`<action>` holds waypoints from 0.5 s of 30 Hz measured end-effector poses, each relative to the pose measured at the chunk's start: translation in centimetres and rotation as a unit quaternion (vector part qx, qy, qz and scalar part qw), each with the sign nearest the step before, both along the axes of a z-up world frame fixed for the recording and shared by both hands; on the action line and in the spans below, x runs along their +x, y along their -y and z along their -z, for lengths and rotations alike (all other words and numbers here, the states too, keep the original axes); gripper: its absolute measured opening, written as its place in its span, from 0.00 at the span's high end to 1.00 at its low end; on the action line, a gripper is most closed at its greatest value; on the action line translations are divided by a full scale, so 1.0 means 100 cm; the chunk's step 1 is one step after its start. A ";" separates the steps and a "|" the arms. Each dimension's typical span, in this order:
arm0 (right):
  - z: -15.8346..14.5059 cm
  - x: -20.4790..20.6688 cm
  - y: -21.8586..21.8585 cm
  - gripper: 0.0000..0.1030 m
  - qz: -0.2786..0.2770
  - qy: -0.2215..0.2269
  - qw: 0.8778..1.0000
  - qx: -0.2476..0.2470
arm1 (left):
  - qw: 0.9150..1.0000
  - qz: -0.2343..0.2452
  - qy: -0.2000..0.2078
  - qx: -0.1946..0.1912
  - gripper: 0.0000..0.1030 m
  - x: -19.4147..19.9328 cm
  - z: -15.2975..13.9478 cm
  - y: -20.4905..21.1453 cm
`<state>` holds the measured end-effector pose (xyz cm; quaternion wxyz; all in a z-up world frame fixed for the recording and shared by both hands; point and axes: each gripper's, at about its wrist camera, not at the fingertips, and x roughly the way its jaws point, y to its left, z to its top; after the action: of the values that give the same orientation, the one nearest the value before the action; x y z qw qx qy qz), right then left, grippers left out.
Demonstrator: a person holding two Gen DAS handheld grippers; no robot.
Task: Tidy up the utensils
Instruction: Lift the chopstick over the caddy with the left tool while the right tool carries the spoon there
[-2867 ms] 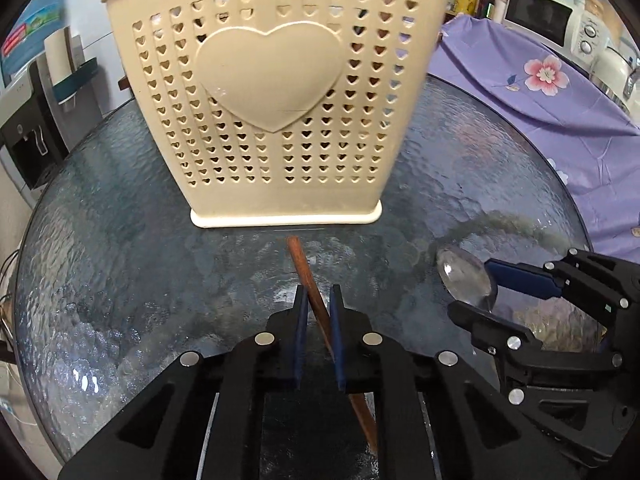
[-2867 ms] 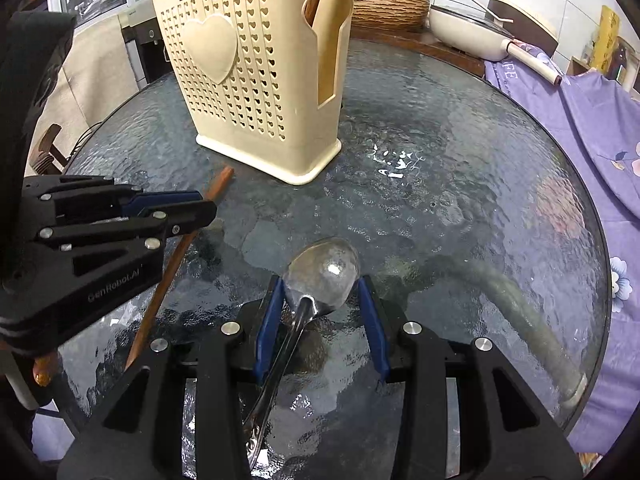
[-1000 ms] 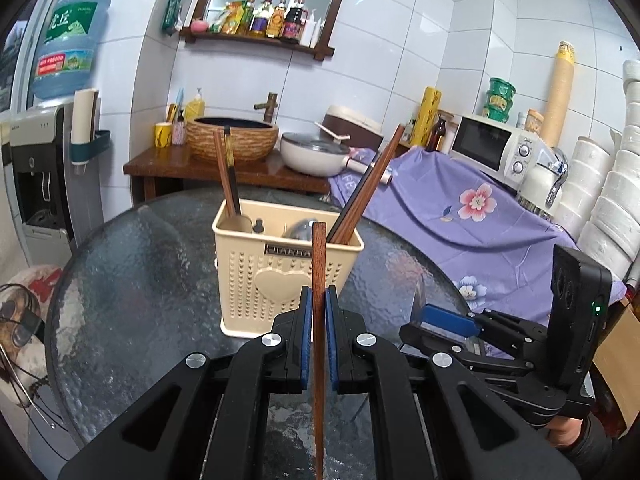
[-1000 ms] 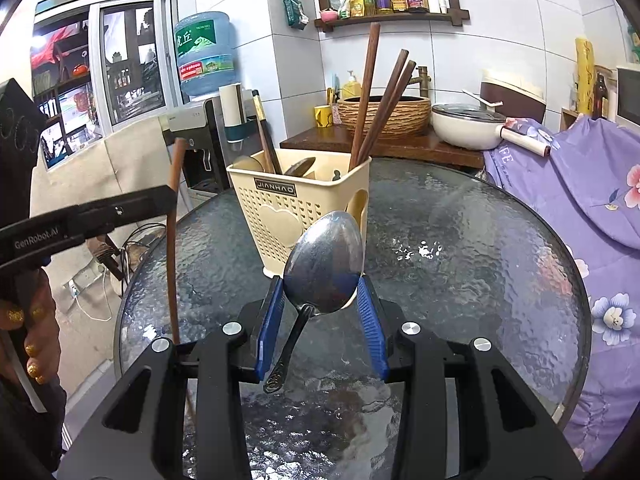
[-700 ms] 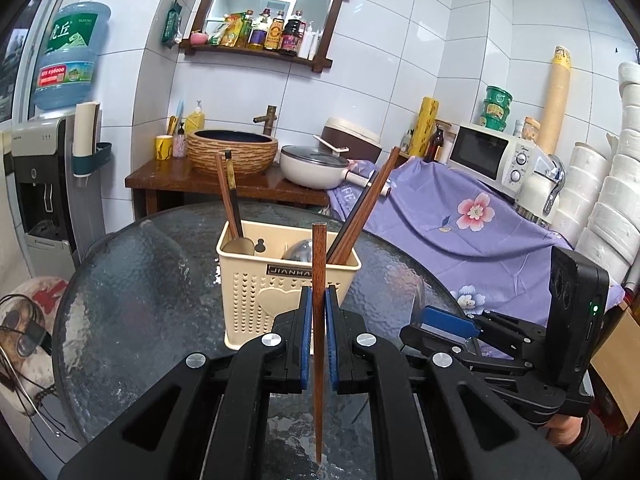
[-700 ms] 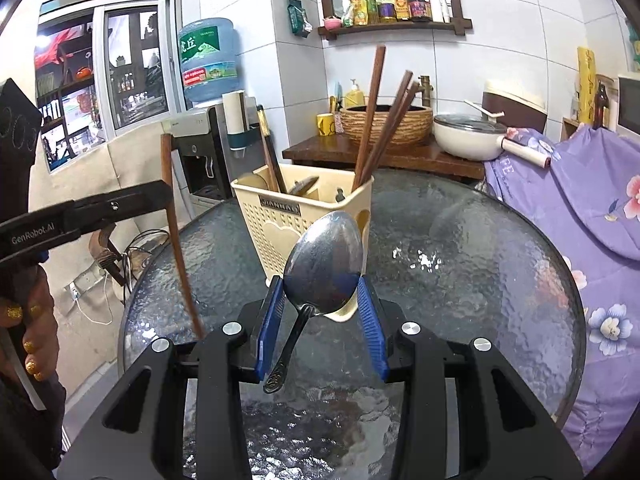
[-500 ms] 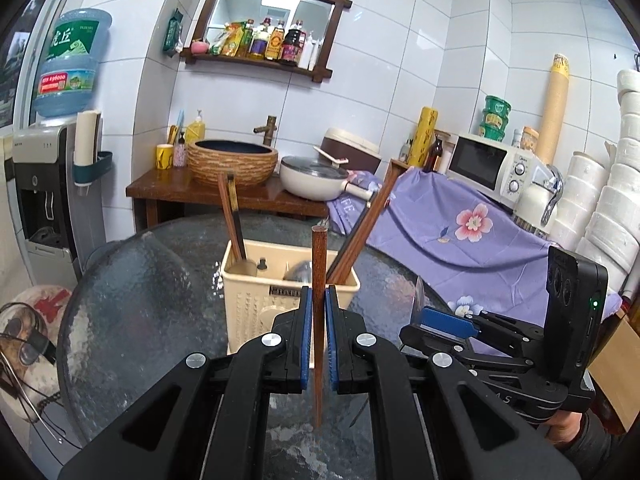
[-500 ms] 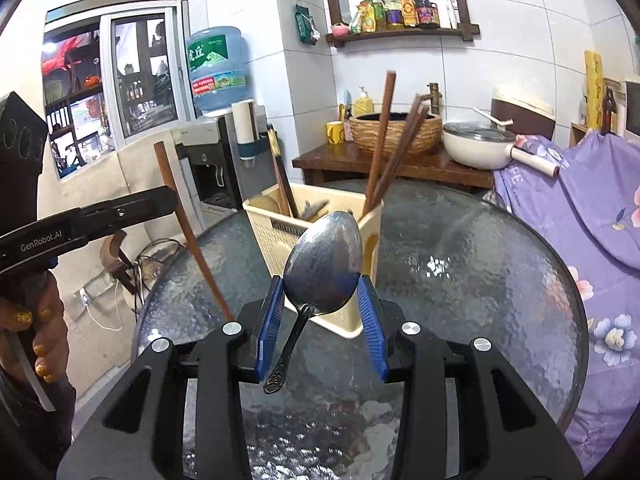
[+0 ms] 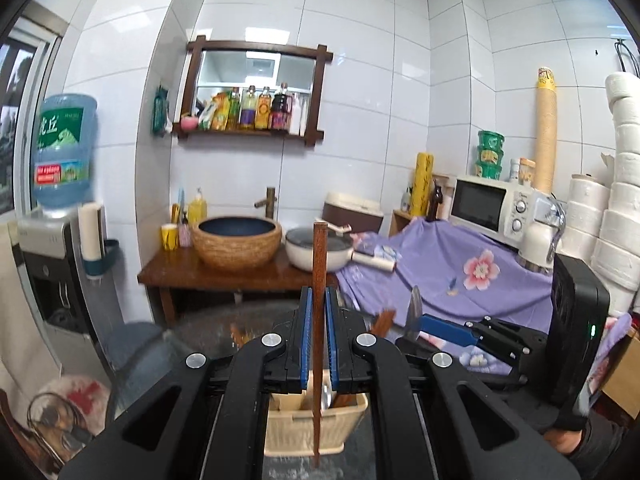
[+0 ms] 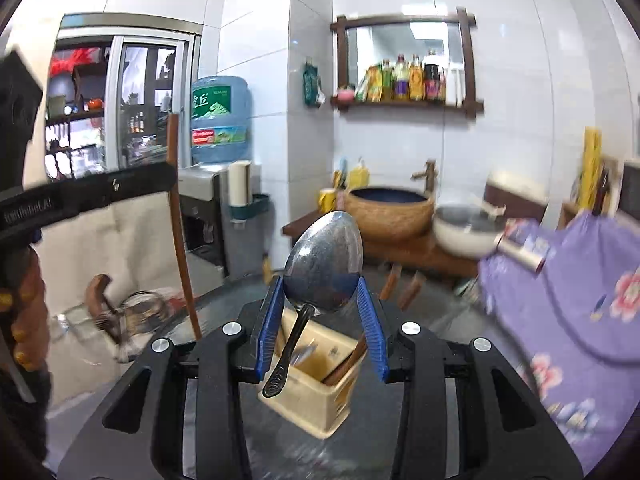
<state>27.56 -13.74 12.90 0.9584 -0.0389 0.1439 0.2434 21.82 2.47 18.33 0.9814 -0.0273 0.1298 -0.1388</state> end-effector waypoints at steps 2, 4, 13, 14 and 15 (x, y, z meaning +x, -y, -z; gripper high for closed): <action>-0.008 0.005 -0.010 0.63 0.014 0.027 0.999 -0.023 | 1.000 -0.005 0.003 0.006 0.94 0.009 -0.007 0.004; -0.013 0.010 -0.017 0.63 0.020 0.040 0.998 -0.038 | 1.000 -0.012 0.007 0.012 0.94 0.018 -0.012 0.007; 0.013 0.029 -0.036 0.63 0.038 0.045 0.995 -0.077 | 0.999 -0.053 -0.001 0.002 0.94 0.061 0.006 -0.005; 0.018 0.031 -0.037 0.63 0.040 0.044 0.995 -0.078 | 0.998 -0.057 -0.007 -0.001 0.94 0.066 0.013 -0.007; 0.024 0.033 -0.039 0.63 0.041 0.041 0.995 -0.080 | 0.998 -0.055 -0.017 -0.008 0.94 0.070 0.021 -0.010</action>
<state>30.87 -9.83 10.52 0.9665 -0.1191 0.1247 0.1900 28.85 3.43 16.23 0.9850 -0.0449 0.1434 -0.0850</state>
